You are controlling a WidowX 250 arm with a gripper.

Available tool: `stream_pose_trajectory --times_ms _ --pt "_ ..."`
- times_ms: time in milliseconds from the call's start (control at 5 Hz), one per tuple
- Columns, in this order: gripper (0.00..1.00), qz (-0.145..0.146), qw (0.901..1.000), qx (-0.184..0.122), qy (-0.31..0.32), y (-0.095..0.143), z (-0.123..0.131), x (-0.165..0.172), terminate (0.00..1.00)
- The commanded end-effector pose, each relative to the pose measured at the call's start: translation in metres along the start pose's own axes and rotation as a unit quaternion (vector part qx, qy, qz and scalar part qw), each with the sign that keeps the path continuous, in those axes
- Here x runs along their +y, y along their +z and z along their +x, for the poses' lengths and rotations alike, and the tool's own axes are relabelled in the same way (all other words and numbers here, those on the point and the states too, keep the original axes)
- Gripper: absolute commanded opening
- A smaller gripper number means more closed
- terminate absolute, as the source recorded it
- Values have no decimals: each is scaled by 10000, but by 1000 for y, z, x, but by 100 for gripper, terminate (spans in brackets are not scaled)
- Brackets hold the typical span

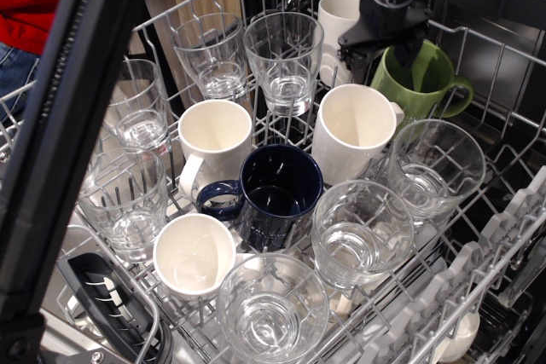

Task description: Pick up green mug

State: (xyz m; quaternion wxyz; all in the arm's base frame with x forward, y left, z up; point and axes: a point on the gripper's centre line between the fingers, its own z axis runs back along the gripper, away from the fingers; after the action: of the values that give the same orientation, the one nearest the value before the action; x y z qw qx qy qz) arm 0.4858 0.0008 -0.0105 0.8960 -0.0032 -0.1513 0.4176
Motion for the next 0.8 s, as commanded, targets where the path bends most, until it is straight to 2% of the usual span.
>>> stream_pose_trajectory --times_ms 0,400,600 --pt "100 -93 9994 -327 115 6 14 -24 0" --pt "100 59 9983 -557 180 -14 17 -24 0" --pt "0 171 9981 -521 296 -20 22 -23 0"
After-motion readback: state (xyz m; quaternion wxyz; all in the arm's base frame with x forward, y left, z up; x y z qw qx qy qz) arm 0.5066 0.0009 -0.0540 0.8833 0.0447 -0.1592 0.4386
